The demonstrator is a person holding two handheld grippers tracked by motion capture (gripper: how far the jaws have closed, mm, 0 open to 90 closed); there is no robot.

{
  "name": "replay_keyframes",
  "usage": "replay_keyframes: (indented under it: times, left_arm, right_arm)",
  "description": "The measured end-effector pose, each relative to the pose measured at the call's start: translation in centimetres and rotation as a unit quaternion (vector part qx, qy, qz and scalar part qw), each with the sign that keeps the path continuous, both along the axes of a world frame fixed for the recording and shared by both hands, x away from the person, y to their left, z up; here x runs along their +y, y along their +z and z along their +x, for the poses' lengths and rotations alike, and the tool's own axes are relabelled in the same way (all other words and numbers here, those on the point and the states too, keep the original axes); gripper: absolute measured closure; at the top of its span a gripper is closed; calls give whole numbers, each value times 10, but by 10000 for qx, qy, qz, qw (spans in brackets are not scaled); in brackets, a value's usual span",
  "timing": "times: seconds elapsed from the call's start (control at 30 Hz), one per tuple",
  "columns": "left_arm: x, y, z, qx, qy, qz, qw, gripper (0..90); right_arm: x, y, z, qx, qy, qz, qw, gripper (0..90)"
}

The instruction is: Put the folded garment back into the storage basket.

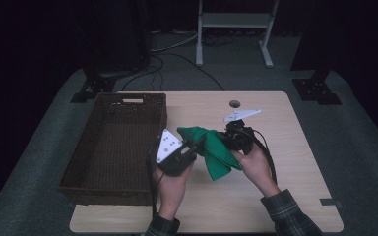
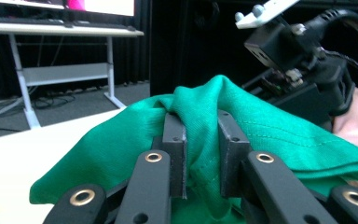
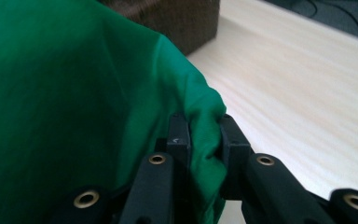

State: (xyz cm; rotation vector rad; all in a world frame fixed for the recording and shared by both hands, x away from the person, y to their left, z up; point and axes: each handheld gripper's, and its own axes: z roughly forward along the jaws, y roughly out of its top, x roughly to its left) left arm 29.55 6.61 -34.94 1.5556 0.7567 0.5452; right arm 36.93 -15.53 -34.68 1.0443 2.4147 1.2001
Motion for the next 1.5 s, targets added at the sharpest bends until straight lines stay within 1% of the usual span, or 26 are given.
replay_keyframes:
  times: [0.17,0.37,0.5,0.63,0.7,0.83,0.93,0.97,1.0,1.07,1.1,1.17,1.23,1.27,1.37,1.4,1.47,1.5]
  left_arm:
    - [24,20,10,-104,158,-2,9998,773]
    - [62,41,16,-256,378,15,9990,773]
    - [89,47,18,-314,546,-34,9980,772]
    - [116,45,18,-332,678,-31,9971,772]
    - [130,43,16,-317,747,-6,9967,772]
    - [157,36,13,-311,910,21,9954,772]
    - [175,30,10,-301,1032,72,9942,771]
    - [182,27,9,-291,1085,96,9936,772]
    - [182,27,9,-291,1085,96,9936,772]
    - [193,22,8,-261,1178,120,9926,771]
    - [199,20,7,-232,1233,149,9920,771]
    - [207,16,6,-212,1299,159,9912,771]
    - [213,11,6,-174,1358,172,9904,771]
    - [216,8,6,-139,1387,170,9901,771]
    - [222,0,8,-57,1446,163,9893,770]
    - [224,-2,9,-32,1469,159,9890,770]
    - [225,-4,10,-16,1494,204,9886,769]
    - [226,-4,10,-7,1506,205,9884,769]
  right_arm:
    - [23,20,10,-104,142,89,9998,783]
    - [61,39,21,-224,367,170,9989,783]
    - [87,45,29,-213,535,292,9979,783]
    - [114,45,35,-274,775,395,9958,782]
    - [128,43,39,-288,833,432,9952,782]
    - [157,34,44,-364,1098,520,9919,782]
    - [176,25,47,-406,1226,576,9900,781]
    - [183,23,48,-393,1244,571,9898,781]
    - [183,23,48,-393,1244,571,9898,781]
    - [197,15,51,-335,1325,596,9888,781]
    - [202,12,52,-304,1324,588,9890,781]
    - [213,4,56,-221,1372,575,9886,781]
    - [221,-3,58,-201,1457,549,9876,780]
    - [225,-6,59,-185,1454,508,9879,780]
    - [233,-15,62,-80,1491,458,9877,780]
    - [235,-18,63,-75,1490,400,9880,780]
    - [238,-22,64,-46,1510,358,9879,780]
    - [239,-24,64,-24,1527,376,9876,779]
